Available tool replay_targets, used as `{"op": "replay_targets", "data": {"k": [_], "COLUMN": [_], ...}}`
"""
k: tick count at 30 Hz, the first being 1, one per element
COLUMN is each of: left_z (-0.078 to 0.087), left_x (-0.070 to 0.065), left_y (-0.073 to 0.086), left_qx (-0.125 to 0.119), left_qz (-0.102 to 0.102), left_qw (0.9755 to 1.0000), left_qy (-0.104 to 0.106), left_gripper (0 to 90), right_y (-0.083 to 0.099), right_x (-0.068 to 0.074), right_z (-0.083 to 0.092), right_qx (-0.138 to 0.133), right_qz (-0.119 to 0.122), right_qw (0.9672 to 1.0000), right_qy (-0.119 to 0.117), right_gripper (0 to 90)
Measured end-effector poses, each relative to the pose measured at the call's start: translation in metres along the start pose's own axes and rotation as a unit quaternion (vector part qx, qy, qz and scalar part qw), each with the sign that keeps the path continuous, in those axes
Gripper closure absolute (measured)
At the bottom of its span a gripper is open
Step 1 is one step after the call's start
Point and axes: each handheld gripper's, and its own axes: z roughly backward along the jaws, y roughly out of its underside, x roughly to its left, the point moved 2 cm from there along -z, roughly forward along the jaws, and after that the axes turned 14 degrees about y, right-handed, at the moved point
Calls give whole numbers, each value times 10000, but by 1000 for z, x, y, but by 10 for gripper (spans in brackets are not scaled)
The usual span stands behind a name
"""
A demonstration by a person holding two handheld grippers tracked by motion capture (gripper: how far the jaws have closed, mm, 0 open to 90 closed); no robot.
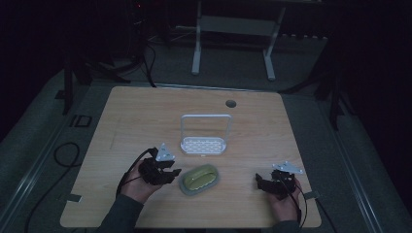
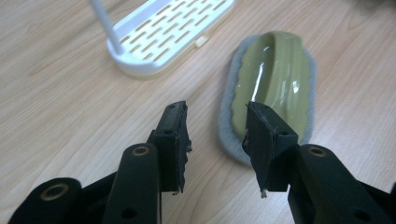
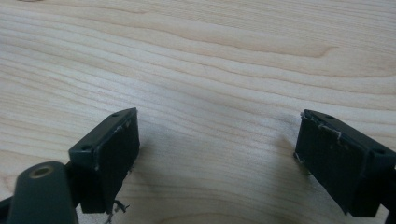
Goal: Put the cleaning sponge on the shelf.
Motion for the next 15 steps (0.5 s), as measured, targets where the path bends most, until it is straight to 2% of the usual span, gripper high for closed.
{"op": "replay_targets", "data": {"k": [15], "left_z": [-16], "left_x": [-12], "left_y": [-23], "left_qx": [195], "left_qz": [-313], "left_qw": [9991], "left_qy": [192], "left_gripper": [621], "right_y": [0], "right_x": [0], "right_z": [0], "right_qx": [2], "right_qz": [-3], "right_qw": [10000], "right_qy": [4], "right_gripper": [131]}}
